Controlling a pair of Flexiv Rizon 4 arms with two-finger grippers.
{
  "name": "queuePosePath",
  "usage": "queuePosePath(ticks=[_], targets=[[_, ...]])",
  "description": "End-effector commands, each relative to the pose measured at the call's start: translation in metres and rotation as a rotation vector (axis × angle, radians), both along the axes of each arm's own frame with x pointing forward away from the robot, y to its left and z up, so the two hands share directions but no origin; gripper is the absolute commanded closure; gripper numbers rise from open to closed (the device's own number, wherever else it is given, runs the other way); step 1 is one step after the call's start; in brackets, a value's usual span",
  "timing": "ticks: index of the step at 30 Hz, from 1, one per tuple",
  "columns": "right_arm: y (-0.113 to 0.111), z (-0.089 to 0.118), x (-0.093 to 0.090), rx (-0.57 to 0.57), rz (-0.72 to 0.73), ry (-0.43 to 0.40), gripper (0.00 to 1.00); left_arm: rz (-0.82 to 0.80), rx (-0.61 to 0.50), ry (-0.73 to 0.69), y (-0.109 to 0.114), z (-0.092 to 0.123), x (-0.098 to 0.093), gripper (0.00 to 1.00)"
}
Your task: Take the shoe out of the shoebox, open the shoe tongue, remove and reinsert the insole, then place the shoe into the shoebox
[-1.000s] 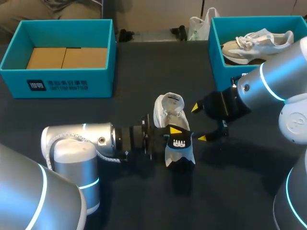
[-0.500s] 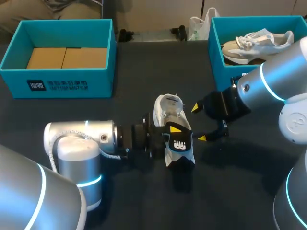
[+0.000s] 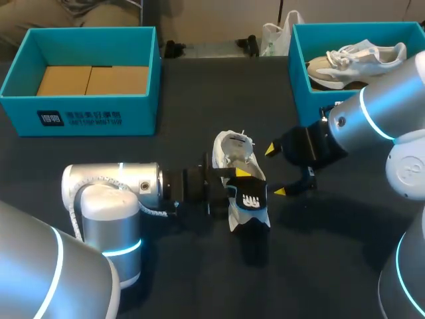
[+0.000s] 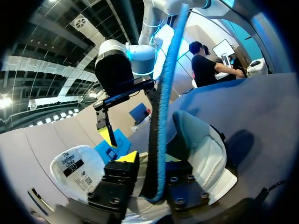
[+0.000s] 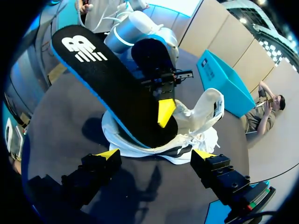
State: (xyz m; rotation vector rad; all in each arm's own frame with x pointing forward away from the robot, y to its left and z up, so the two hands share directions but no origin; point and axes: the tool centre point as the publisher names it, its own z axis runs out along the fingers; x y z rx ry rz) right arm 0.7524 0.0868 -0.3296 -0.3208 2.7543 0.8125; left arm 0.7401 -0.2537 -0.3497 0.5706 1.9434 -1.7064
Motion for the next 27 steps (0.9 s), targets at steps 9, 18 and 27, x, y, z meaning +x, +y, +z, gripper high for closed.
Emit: queuePosePath(ticks=[9,18,27], targets=[[0.001,-0.001,0.000,-0.003,-0.002,-0.002,0.00,-0.019,0.047,0.004,0.004,0.015,-0.010,0.56],[0.001,-0.001,0.000,-0.003,-0.002,-0.002,0.00,-0.027,0.055,0.032,0.011,0.024,-0.019,0.55],[0.001,-0.001,0.000,-0.003,-0.002,-0.002,0.00,-0.040,0.049,0.049,0.014,0.032,-0.030,0.79]])
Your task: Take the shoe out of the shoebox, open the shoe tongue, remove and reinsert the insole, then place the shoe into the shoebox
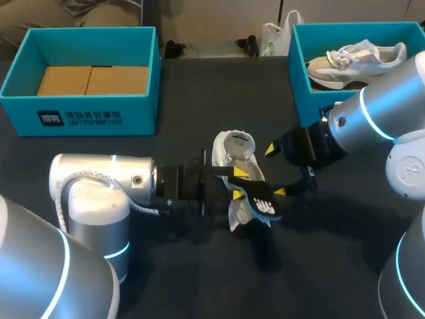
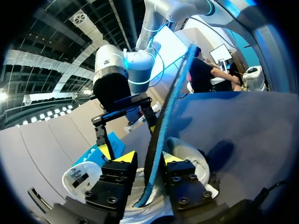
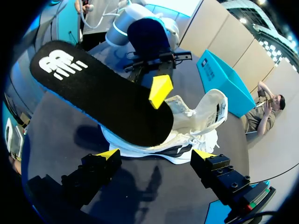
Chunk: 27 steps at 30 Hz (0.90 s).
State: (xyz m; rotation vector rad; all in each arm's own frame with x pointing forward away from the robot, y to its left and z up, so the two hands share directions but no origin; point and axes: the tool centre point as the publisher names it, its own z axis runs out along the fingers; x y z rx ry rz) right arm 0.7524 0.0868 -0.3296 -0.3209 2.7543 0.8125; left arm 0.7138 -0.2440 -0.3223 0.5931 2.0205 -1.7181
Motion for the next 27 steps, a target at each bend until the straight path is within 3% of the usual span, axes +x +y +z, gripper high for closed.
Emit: queuePosePath(ticks=[1,2,3,4,14,27], targets=[[0.001,-0.001,0.000,-0.003,-0.002,-0.002,0.00,-0.002,0.001,0.004,0.004,0.005,-0.004,0.81],[0.001,-0.001,0.000,-0.003,-0.002,-0.002,0.00,-0.004,0.000,0.008,0.004,0.005,-0.005,0.85],[0.001,-0.001,0.000,-0.003,-0.002,-0.002,0.00,-0.005,-0.001,0.010,0.004,0.006,-0.006,0.99],[0.001,-0.001,0.000,-0.003,-0.002,-0.002,0.00,-0.009,0.000,0.013,0.004,0.006,-0.006,1.00],[0.001,-0.001,0.000,-0.003,-0.002,-0.002,0.00,-0.023,0.014,-0.007,0.005,-0.010,0.000,1.00],[0.001,-0.001,0.000,-0.003,-0.002,-0.002,0.00,-0.010,0.031,-0.068,0.005,-0.030,0.025,1.00]])
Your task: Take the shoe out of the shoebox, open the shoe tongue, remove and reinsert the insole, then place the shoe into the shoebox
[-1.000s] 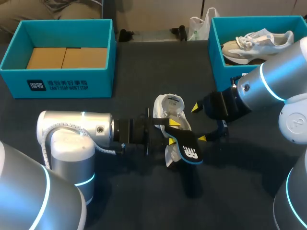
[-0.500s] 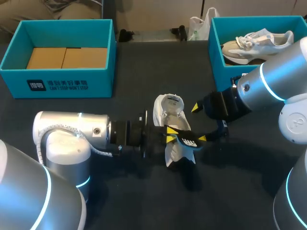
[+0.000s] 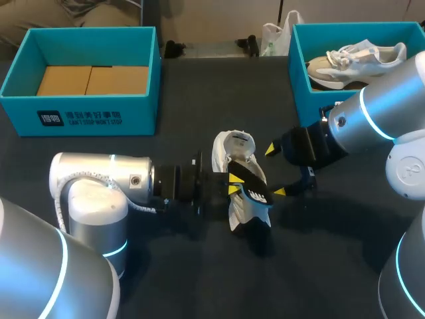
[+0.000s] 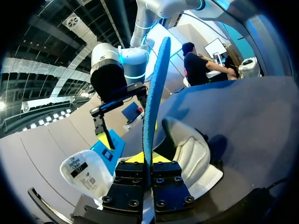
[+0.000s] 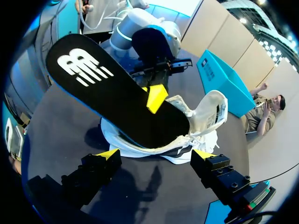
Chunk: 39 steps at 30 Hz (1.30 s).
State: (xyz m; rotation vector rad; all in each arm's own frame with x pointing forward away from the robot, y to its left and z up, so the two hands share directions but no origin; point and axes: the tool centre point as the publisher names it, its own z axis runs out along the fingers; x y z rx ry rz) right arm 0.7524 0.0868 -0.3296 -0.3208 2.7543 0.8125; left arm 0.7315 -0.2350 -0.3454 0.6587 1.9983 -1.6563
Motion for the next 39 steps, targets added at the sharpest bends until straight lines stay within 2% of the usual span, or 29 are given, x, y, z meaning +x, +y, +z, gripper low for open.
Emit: queuePosePath(ticks=[1,7,8,9,12,15,23,24,26,27,28,29,39], targets=[[0.001,-0.001,0.000,-0.003,-0.002,-0.002,0.00,0.001,0.010,0.001,-0.004,-0.008,0.008,1.00],[0.001,-0.001,0.000,-0.003,-0.002,-0.002,0.00,0.001,0.026,0.019,0.001,-0.007,0.003,1.00],[0.001,-0.001,0.000,-0.003,-0.002,-0.002,0.00,-0.002,0.029,0.022,0.001,-0.004,0.001,0.85],[0.001,-0.001,0.000,-0.003,-0.002,-0.002,0.00,-0.005,0.033,0.021,0.002,-0.002,0.001,0.65],[0.001,-0.001,0.000,-0.003,-0.002,-0.002,0.00,-0.010,0.037,0.015,0.002,0.006,-0.001,0.56],[0.001,-0.001,0.000,-0.003,-0.002,-0.002,0.00,-0.020,0.049,0.017,0.002,0.015,-0.005,0.55],[0.001,-0.001,0.000,-0.003,-0.002,-0.002,0.00,-0.052,0.066,0.031,-0.002,0.029,-0.016,0.58],[0.001,-0.001,0.000,-0.003,-0.002,-0.002,0.00,-0.060,0.066,0.036,-0.003,0.030,-0.018,0.65],[0.001,-0.001,0.000,-0.003,-0.002,-0.002,0.00,-0.070,0.070,0.044,-0.006,0.030,-0.020,0.72],[0.001,-0.001,0.000,-0.003,-0.002,-0.002,0.00,-0.072,0.074,0.048,-0.007,0.029,-0.021,0.80],[0.001,-0.001,0.000,-0.003,-0.002,-0.002,0.00,-0.072,0.083,0.052,-0.008,0.027,-0.021,0.96],[0.001,-0.001,0.000,-0.003,-0.002,-0.002,0.00,-0.078,0.093,0.055,-0.009,0.025,-0.020,1.00],[0.001,-0.001,0.000,-0.003,-0.002,-0.002,0.00,-0.073,0.135,0.047,-0.004,0.006,-0.017,1.00]])
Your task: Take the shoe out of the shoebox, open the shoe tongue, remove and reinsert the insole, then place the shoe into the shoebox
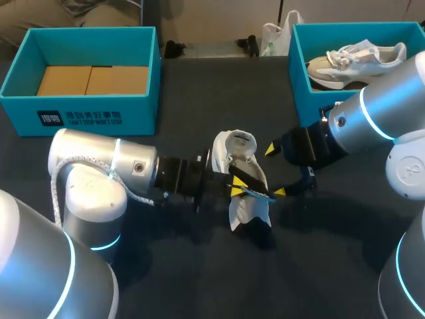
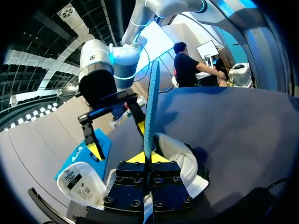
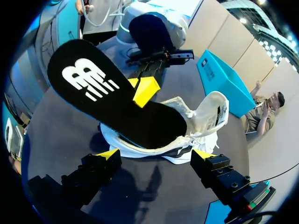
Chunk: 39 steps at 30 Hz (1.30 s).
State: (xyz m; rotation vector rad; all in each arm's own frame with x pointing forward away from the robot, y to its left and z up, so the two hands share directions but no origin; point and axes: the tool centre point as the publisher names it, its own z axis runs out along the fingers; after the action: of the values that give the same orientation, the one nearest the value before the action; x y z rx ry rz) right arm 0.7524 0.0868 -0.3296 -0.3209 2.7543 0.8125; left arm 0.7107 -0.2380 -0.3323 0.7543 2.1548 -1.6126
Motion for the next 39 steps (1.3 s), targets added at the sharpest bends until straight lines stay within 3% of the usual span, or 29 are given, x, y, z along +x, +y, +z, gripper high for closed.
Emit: queuePosePath(ticks=[1,13,17,18,19,25,36,39], targets=[[0.001,-0.001,0.000,-0.003,-0.002,-0.002,0.00,0.006,0.006,-0.007,0.000,-0.009,0.005,1.00],[0.001,-0.001,0.000,-0.003,-0.002,-0.002,0.00,0.066,-0.005,-0.074,0.001,-0.030,0.025,1.00],[0.001,-0.001,0.000,-0.003,-0.002,-0.002,0.00,0.072,-0.009,-0.076,-0.001,-0.028,0.026,1.00],[0.001,-0.001,0.000,-0.003,-0.002,-0.002,0.00,0.071,-0.012,-0.075,-0.001,-0.026,0.026,0.81],[0.001,-0.001,0.000,-0.003,-0.002,-0.002,0.00,0.071,-0.024,-0.067,0.000,-0.022,0.025,0.56],[0.001,-0.001,0.000,-0.003,-0.002,-0.002,0.00,0.048,-0.039,-0.070,0.003,-0.010,0.017,0.61],[0.001,-0.001,0.000,-0.003,-0.002,-0.002,0.00,-0.009,-0.045,-0.065,-0.015,-0.003,0.008,0.73],[0.001,-0.001,0.000,-0.003,-0.002,-0.002,0.00,-0.017,-0.038,-0.063,-0.019,-0.007,0.008,0.88]])
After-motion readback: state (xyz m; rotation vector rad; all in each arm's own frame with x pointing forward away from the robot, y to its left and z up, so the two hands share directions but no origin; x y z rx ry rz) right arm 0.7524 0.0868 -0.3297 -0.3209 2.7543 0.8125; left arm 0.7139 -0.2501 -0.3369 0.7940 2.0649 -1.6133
